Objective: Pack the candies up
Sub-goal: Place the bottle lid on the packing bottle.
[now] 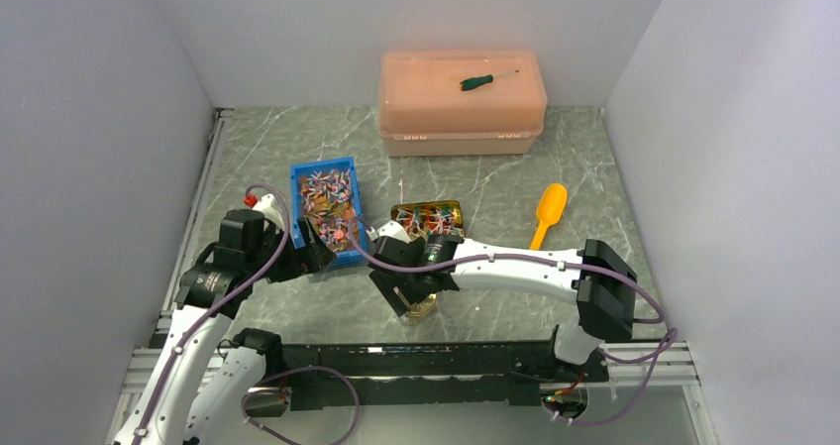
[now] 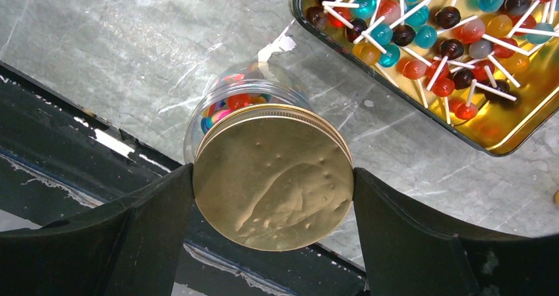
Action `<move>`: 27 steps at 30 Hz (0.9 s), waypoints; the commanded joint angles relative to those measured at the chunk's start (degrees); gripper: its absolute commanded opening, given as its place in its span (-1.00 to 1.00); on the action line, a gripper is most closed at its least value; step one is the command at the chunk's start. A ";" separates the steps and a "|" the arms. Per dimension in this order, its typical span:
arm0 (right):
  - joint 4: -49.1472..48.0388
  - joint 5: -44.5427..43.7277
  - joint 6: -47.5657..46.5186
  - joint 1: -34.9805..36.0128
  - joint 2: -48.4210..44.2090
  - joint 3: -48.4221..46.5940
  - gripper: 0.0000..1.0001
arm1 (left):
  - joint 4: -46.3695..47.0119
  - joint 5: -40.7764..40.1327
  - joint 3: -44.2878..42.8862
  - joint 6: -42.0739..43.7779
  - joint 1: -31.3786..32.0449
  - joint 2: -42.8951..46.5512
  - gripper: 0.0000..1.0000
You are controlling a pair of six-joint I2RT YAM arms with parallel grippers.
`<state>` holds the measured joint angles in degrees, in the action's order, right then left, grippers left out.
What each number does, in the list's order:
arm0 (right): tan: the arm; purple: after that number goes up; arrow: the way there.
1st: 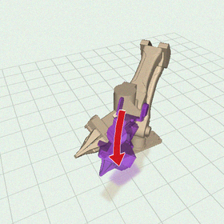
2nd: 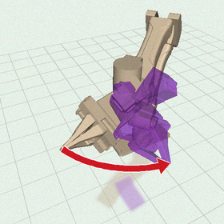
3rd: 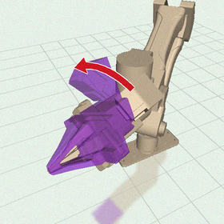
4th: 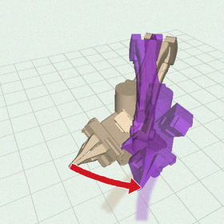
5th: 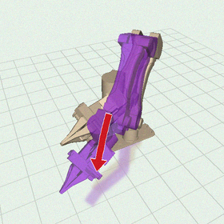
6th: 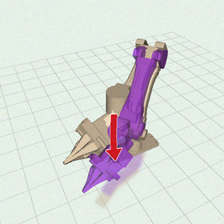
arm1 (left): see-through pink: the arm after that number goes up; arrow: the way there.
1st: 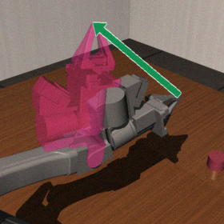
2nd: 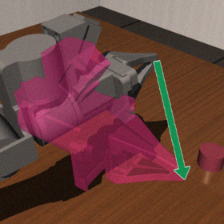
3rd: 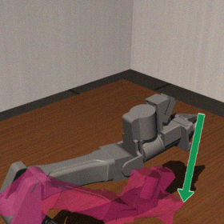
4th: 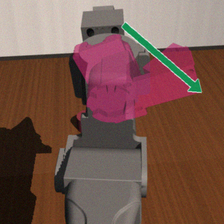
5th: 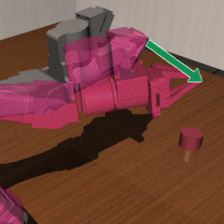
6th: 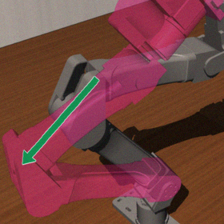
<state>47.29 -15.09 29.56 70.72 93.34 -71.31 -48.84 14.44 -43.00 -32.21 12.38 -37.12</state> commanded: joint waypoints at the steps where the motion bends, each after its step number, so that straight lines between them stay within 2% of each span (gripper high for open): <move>1: -2.14 -0.68 -0.07 0.39 0.40 -1.67 0.36 | 0.13 -0.90 -0.68 0.57 -0.34 0.90 0.99; 27: -6.06 2.07 1.19 0.39 1.89 2.32 0.37 | 0.33 -0.25 -1.02 1.27 -0.34 0.35 0.99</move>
<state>42.76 -13.17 29.95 70.72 95.50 -69.84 -48.99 14.06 -43.00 -31.94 12.38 -36.71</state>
